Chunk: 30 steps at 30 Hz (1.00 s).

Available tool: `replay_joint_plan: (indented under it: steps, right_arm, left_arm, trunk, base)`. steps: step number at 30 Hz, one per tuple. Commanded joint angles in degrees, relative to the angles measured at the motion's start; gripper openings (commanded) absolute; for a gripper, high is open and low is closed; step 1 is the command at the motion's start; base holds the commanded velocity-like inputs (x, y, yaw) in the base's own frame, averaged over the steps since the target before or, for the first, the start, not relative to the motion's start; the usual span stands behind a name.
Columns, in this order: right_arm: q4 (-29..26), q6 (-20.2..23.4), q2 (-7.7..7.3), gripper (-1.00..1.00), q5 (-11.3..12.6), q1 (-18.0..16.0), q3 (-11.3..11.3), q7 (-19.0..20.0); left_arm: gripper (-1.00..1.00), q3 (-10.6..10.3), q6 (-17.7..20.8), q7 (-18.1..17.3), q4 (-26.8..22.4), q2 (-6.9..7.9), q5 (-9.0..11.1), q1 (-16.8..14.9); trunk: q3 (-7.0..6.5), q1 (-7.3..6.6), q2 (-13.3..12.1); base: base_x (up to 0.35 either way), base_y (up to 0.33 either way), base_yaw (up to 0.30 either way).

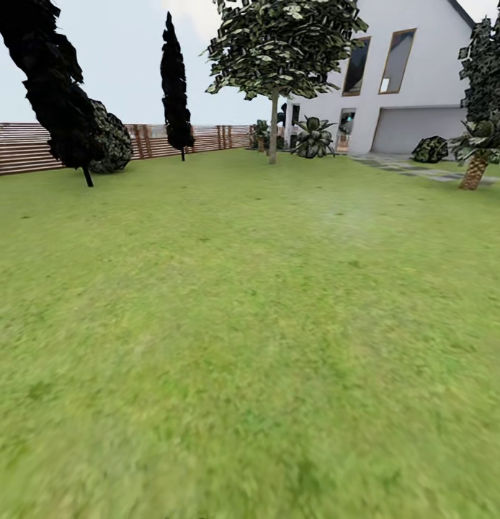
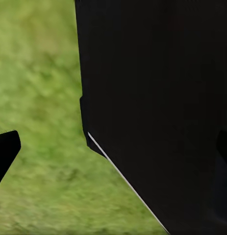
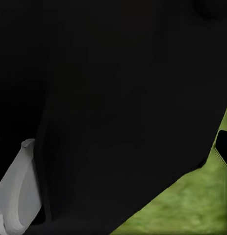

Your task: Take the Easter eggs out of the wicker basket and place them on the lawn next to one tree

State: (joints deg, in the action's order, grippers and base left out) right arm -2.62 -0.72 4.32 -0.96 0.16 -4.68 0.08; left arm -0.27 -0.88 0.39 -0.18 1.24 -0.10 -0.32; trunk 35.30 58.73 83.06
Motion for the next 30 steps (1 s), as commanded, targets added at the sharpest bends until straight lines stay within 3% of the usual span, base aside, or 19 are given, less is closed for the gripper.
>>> replay_joint_plan:
  steps: [1, 14, 26, 30]
  right_arm:
    - [-0.1, -0.1, -0.01, 1.00, -0.1, 0.0, -0.4, 0.0]
    - [0.0, -0.2, -0.84, 1.00, 0.2, 0.0, -0.3, -0.2]
    - [-0.1, -0.2, -0.67, 1.00, 0.8, 0.0, 0.1, -0.2]
    - [-3.3, -1.4, -0.39, 1.00, 0.9, 0.0, 0.1, -0.2]
  left_arm:
    - [1.00, 0.0, -0.4, 0.0, 0.0, 0.00, 0.0, 0.0]
    - [1.00, -0.4, -3.9, -0.5, -0.3, -0.01, -0.2, 0.0]
    - [1.00, -0.3, -9.1, -0.1, -0.3, -0.01, -0.2, -0.1]
    - [1.00, 0.0, -11.2, 0.0, -0.3, -0.08, -0.2, -0.1]
  trunk:
    - [0.04, 0.00, 0.0]
    - [0.04, 0.00, 0.0]
    - [0.04, 0.00, 0.0]
    - [0.04, 0.00, 0.0]
  base:
    - [0.000, 0.000, 0.264]
    - [0.029, 0.000, 0.269]
    - [0.295, 0.000, 0.264]
    - [0.335, 0.000, 0.096]
